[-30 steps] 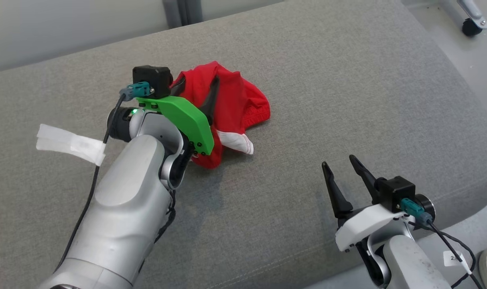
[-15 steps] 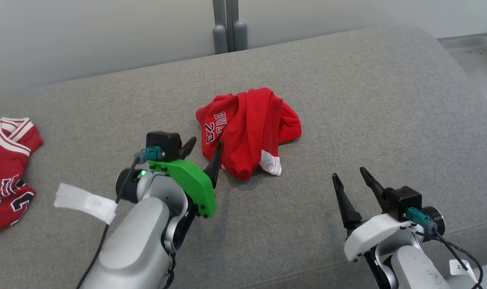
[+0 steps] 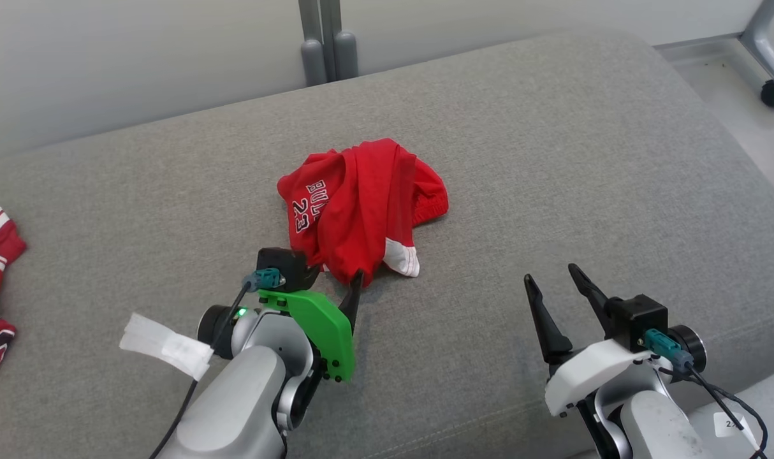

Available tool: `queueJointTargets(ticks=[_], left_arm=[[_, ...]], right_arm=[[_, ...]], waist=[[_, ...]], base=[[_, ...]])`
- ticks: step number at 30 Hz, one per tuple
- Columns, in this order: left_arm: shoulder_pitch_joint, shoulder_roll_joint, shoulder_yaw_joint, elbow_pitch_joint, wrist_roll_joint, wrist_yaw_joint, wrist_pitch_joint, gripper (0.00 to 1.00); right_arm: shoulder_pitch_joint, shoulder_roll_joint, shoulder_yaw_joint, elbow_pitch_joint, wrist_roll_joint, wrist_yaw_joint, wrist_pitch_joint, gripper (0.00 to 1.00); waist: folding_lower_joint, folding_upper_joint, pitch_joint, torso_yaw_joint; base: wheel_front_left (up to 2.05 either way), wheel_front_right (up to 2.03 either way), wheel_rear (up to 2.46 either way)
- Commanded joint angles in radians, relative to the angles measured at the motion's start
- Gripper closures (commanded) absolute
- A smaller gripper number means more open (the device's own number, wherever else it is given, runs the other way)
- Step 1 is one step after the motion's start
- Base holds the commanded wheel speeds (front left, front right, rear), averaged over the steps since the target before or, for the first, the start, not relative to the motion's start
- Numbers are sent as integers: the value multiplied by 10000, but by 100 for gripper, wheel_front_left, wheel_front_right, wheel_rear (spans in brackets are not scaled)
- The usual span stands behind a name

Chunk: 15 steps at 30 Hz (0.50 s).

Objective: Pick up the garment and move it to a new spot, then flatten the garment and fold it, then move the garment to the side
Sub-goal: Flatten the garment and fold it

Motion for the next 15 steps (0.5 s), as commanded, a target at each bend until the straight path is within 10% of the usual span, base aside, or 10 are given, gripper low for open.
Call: queueJointTargets(ticks=[1, 8, 10, 15], left_arm=[[-188, 64, 41, 82, 3, 101, -42, 0], [-678, 1, 73, 984, 157, 316, -253, 0], [-842, -5, 71, 1196, 217, 361, -353, 100], [-1186, 263, 267, 1351, 347, 563, -780, 100]], right_arm=[[56, -17, -2, -52, 0, -3, 2, 0], [97, -17, -31, -85, 50, -3, -44, 0], [57, -15, -41, -103, 80, -3, -47, 0], [-22, -15, -135, -35, 124, -3, -127, 0]], waist=[[0, -1, 220, -292], [0, -1, 410, -516], [0, -1, 450, -495], [0, -1, 455, -291]], base=[[0, 0, 0], [0, 0, 0], [0, 0, 0], [0, 0, 0]])
